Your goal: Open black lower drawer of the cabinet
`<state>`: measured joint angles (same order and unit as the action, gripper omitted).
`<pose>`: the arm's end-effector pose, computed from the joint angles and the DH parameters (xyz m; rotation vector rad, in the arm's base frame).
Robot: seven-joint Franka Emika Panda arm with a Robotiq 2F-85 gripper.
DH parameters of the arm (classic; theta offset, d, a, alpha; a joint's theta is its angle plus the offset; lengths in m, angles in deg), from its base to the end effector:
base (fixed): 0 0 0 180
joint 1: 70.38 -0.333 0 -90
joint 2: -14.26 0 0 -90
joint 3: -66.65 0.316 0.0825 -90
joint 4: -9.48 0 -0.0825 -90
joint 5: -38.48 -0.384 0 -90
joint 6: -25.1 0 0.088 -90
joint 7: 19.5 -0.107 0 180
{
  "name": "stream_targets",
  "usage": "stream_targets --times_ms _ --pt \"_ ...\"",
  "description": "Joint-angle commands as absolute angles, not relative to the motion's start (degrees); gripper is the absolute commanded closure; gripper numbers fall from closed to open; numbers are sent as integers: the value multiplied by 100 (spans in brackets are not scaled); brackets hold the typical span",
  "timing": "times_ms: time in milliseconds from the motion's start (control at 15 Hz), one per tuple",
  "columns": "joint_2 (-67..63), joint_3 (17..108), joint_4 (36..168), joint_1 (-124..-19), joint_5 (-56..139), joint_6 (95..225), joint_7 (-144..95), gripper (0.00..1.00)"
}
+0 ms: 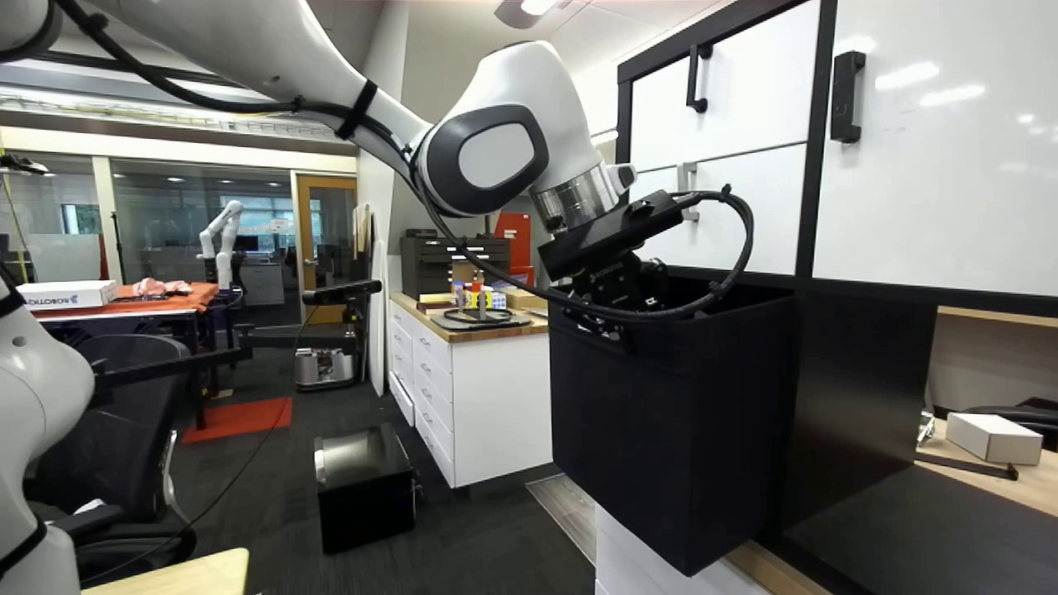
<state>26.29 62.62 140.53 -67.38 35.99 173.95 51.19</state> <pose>0.5161 -0.0661 0.4958 2.3914 1.4294 0.6184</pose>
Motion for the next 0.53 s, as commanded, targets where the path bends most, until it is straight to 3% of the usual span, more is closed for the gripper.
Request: stream_targets --times_ms 0,467 --pt "3258 6105 14739 -6686 3883 17227 4837 95" --pt "3430 6086 14902 -6688 3910 17195 4838 95"
